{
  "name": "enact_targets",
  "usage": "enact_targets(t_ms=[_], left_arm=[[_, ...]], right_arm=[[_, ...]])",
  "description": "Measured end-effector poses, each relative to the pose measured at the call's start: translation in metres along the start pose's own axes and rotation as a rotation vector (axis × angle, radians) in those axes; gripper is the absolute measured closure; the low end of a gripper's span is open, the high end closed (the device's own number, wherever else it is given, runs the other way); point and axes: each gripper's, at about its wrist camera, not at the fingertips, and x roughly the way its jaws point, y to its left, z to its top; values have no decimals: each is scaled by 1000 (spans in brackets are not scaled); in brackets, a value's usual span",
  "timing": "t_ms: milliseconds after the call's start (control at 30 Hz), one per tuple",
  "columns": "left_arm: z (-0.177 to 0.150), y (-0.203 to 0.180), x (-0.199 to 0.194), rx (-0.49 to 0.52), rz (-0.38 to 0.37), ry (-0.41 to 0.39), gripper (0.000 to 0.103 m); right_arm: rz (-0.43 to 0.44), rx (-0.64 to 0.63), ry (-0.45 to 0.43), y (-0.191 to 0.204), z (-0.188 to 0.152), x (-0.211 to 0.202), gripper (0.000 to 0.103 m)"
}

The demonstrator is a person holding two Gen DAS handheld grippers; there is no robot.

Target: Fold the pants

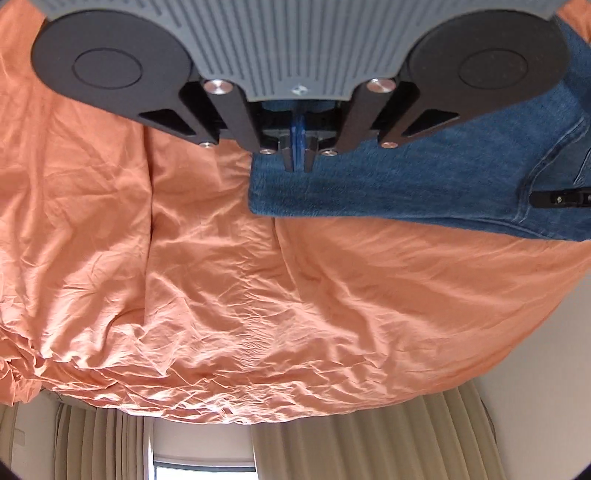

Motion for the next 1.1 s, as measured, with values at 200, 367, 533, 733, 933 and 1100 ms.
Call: enact_targets(t_ms=[200, 367, 533, 733, 933, 1100], left_arm=[[-37, -25, -38, 45, -7, 0, 80], [-67, -30, -35, 18, -2, 35, 90], [-82, -22, -15, -21, 22, 92, 98], [-92, -13, -8, -80, 11, 90, 98], [-96, -10, -27, -92, -18, 36, 97], [-92, -3, -67, -120, 19, -55, 72]], right_arm=[[6, 6, -61, 17, -68, -60, 103], [-4, 52, -36, 20, -106, -56, 103], [8, 101, 14, 11, -124, -35, 103], [7, 79, 13, 12, -130, -22, 103], [-19, 45, -52, 21, -132, -35, 103], [-37, -49, -157, 41, -134, -61, 100]])
